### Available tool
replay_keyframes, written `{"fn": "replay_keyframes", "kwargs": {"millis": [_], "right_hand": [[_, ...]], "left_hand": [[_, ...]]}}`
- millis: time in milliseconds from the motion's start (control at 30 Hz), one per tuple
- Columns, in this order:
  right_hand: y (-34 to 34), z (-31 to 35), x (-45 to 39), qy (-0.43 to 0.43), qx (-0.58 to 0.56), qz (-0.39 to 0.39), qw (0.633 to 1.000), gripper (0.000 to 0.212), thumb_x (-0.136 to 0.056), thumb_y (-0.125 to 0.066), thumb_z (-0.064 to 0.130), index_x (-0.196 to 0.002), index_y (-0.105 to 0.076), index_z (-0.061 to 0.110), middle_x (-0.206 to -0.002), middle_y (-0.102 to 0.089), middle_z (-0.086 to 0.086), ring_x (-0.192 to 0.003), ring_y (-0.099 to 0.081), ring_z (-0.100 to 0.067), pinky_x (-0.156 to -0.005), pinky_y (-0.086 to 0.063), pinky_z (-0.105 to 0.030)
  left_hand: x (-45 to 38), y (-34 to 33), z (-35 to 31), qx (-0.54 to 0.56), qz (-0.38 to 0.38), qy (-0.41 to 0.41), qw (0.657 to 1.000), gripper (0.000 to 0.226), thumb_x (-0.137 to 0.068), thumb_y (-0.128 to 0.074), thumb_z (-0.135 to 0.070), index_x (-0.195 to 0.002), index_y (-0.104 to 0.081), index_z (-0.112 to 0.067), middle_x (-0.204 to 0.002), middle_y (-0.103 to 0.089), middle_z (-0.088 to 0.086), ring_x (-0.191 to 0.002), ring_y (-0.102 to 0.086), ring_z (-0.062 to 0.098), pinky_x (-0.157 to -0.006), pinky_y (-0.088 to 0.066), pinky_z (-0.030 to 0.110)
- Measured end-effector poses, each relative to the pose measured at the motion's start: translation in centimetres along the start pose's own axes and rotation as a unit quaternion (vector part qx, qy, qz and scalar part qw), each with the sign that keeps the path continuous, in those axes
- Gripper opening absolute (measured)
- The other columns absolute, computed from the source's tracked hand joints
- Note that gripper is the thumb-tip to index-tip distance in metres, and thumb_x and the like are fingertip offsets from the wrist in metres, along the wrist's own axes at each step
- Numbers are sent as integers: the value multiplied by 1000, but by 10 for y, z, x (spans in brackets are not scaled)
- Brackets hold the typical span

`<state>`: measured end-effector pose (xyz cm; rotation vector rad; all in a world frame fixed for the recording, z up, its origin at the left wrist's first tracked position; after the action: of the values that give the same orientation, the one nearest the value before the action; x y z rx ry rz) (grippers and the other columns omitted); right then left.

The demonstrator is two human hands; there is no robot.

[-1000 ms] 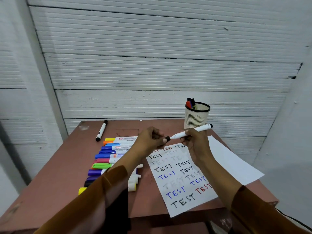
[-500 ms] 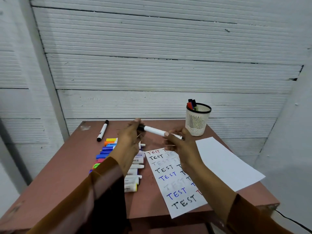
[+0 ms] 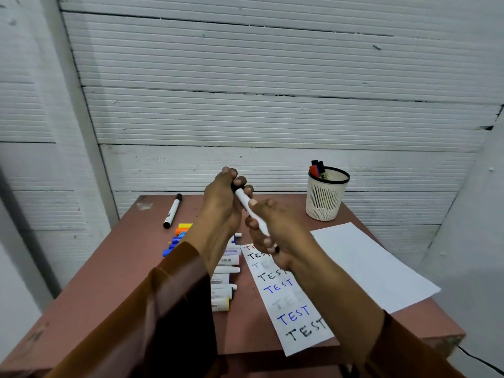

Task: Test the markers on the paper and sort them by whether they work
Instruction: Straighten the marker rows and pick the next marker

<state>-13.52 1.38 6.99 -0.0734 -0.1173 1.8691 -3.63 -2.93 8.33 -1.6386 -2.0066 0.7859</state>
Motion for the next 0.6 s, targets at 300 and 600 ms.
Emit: {"fn": "replay_keyframes", "kwargs": {"millis": [300,600], "right_hand": [[64,-10,-37,27,243,-63,967,9,-87,-61,12,-89,-55,17,-92,-68,-8,-78,-57,-19,-65,-38,-25],[128,73,-78,289,330,-339,832,10,-94,-51,10,-103,-52,8,-93,-59,2,-76,-57,-14,-68,-47,-26]], "left_hand": [[-1,19,21,-256,-11,9,967,28,-98,-35,-41,-110,-48,-20,-97,-61,0,-85,-58,17,-75,-44,32],[-6,37,15,-294,-11,42,955,31,-99,-36,-35,-112,-55,-13,-103,-62,2,-91,-60,18,-70,-46,27]]}}
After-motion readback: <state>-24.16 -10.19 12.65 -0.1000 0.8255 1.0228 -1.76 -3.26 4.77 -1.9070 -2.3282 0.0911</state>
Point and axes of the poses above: each hand's wrist, its own x-axis away from the middle knuckle, its own y-axis out of the back of the hand, z = x × y, the point moved 3 cm from there along -x, towards the middle knuckle
